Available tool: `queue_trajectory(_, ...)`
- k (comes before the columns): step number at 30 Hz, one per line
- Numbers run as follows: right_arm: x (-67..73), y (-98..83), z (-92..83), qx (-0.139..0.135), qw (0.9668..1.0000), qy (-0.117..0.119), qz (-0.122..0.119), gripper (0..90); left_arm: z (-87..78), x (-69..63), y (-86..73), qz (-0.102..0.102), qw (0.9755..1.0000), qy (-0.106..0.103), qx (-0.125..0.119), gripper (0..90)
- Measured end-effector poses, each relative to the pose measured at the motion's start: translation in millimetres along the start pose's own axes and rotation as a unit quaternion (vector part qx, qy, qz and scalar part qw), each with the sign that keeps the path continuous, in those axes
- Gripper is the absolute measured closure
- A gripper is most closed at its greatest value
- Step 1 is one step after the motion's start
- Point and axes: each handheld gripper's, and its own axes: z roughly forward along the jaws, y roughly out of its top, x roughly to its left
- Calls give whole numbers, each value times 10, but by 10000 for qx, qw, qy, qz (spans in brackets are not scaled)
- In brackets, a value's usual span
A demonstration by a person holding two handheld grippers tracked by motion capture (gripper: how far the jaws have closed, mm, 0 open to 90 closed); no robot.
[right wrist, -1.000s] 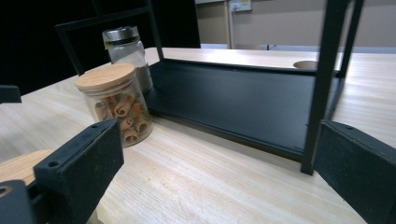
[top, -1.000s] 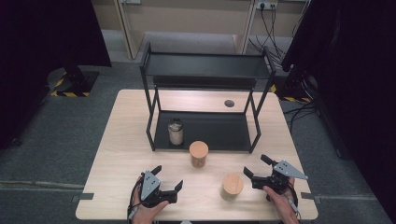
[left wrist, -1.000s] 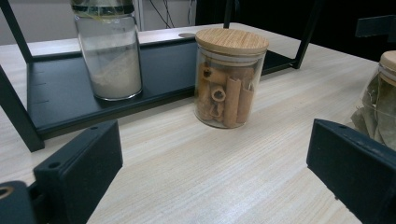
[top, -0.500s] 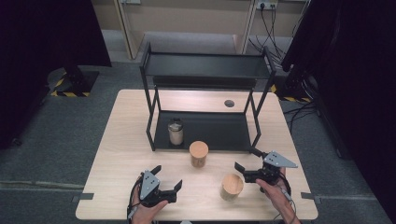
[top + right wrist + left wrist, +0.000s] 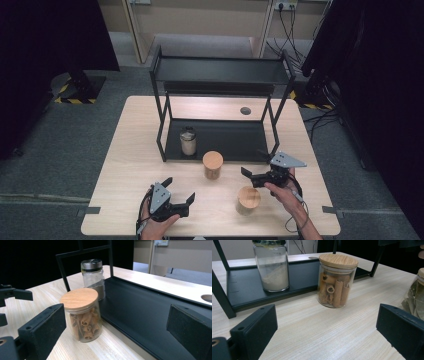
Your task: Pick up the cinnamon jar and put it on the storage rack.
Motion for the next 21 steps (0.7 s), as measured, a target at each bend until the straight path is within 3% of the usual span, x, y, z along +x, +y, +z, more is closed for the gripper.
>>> queue_trajectory(12, -45, 187, 289, 245, 9990, 306, -233, 27, 2, 7, -2, -16, 10000, -1, 4, 28)
queue_trajectory(18, -107, 315, 448, 483, 9962, 554, -458, 27, -3, 8, -1, -22, 10000, -9, -1, 28)
queue_trajectory(21, -146, 364, 529, 606, 9946, 714, -456, 27, 0, 9, 1, -19, 10000, -29, 6, 28)
